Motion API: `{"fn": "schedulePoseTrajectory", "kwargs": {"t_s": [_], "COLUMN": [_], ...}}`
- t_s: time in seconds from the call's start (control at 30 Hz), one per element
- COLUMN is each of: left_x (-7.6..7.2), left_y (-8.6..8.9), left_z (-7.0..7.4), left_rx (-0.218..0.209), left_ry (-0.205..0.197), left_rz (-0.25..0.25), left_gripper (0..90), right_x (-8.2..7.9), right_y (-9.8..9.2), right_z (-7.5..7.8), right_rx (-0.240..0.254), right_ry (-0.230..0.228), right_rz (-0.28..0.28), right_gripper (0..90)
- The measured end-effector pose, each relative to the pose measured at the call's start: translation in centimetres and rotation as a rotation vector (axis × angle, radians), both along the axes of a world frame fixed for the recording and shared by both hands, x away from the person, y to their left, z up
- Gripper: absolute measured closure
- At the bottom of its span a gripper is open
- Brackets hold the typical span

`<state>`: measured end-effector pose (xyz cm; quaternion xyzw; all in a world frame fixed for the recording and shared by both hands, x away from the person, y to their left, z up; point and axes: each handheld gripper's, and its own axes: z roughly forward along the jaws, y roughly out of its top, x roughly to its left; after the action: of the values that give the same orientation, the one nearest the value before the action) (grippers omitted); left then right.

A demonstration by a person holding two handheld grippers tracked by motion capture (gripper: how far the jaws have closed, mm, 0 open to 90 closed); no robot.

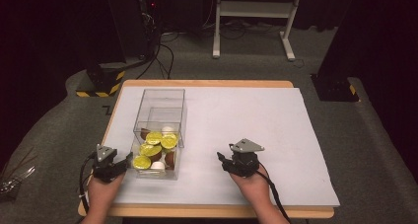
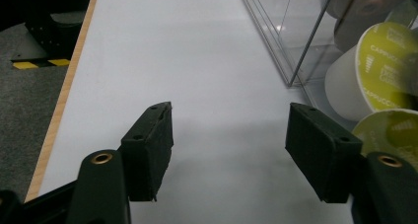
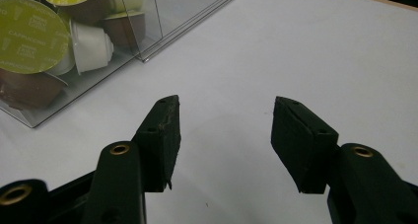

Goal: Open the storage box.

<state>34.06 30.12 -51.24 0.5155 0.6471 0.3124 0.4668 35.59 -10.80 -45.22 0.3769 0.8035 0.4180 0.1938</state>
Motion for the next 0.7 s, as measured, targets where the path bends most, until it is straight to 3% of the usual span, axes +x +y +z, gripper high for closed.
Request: {"fn": "schedulePoseTrajectory", "kwargs": {"t_s": [0.3,0.7], "left_x": [0.0,0.0], "left_y": [0.0,0.0], "left_z": [0.0,0.0], "left_rx": [-0.009,-0.017], "left_ry": [-0.004,-0.006], "left_rz": [0.009,0.009], "left_gripper": [40.2,39.7], "right_x": [-0.1,0.4], "right_y": [0.7,3.5], "right_z": [0.6,2.3], "right_rx": [0.021,0.044], "right_ry": [-0.018,-0.015], "right_rz": [0.009,0.091], "right_gripper": [46.0,44.7]}}
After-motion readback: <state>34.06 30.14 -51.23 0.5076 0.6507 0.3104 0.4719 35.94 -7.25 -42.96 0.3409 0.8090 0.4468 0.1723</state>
